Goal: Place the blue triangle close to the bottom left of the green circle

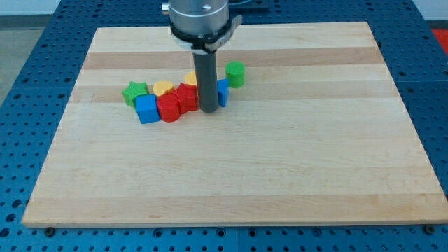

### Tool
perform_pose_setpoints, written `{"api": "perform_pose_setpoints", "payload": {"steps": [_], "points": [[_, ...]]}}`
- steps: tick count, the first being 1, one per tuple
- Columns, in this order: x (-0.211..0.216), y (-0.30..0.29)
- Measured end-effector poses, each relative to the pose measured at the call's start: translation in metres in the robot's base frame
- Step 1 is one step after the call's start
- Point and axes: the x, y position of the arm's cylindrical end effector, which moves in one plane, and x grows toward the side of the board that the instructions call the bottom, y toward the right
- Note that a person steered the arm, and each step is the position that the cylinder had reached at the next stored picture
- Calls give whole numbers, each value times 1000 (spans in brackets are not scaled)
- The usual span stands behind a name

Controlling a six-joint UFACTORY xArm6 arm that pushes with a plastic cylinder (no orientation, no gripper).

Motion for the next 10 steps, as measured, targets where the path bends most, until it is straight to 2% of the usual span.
{"api": "perform_pose_setpoints", "payload": {"steps": [1,2,5,6,8,9,10], "points": [[52,13],[43,57],[19,21],[-29,21],[-35,21],[-35,87],[-36,117]]}}
